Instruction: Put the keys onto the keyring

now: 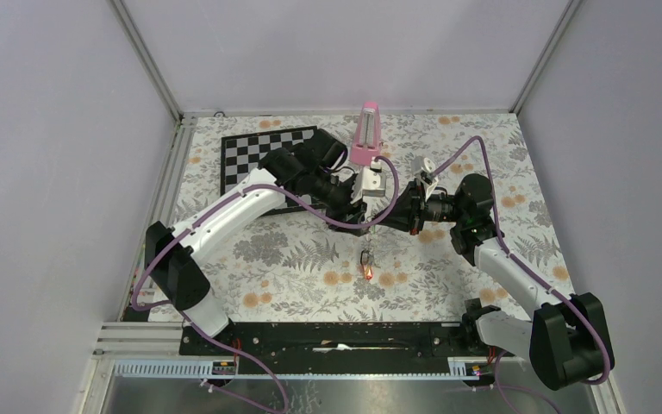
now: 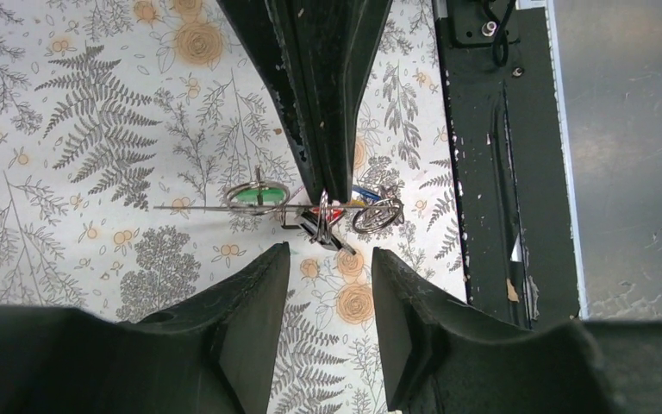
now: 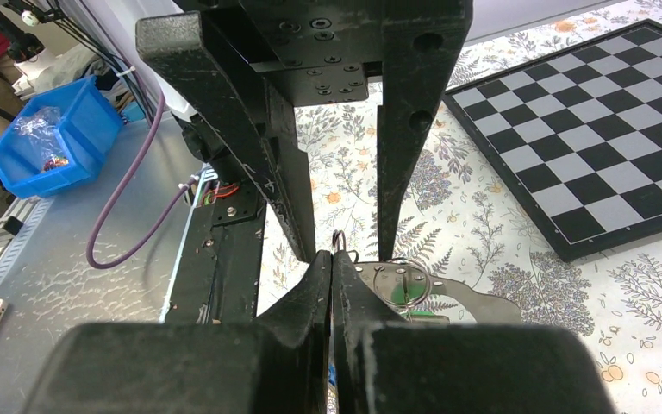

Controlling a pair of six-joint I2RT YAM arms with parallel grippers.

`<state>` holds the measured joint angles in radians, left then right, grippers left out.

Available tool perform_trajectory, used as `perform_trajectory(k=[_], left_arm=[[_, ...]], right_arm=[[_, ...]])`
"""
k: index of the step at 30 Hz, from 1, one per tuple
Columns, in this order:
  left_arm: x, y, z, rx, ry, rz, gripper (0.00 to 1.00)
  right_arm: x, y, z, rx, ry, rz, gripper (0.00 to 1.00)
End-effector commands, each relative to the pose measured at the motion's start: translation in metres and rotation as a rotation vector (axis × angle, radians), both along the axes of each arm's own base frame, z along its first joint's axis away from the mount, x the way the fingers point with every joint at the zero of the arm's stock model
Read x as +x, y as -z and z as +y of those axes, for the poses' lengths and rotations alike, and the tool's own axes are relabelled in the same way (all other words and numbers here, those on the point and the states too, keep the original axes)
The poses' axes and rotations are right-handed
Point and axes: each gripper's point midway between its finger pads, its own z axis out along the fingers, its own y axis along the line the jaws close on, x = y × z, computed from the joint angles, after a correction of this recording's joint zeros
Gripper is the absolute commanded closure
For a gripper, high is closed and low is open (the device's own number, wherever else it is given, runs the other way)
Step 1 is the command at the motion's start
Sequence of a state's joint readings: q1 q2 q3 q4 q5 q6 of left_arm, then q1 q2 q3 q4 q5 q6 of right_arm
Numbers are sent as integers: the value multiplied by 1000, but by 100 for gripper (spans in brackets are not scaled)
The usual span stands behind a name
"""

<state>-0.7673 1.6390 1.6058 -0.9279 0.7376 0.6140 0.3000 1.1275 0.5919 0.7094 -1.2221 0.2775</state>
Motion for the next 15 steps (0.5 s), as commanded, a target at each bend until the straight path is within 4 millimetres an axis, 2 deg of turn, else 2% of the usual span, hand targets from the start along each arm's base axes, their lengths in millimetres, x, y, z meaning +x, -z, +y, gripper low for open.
perform_trajectory(k=[1, 6, 15], left_arm=[[-1, -11, -12, -88, 24, 11, 54], [-4, -5, -14, -83, 30, 44, 59], [0, 2, -16, -67, 12, 64, 79]], right_arm=[[3, -26, 0, 35, 5, -109, 100], [3, -26, -1, 32, 6, -111, 100], [4, -24, -2, 28, 12, -111, 100]])
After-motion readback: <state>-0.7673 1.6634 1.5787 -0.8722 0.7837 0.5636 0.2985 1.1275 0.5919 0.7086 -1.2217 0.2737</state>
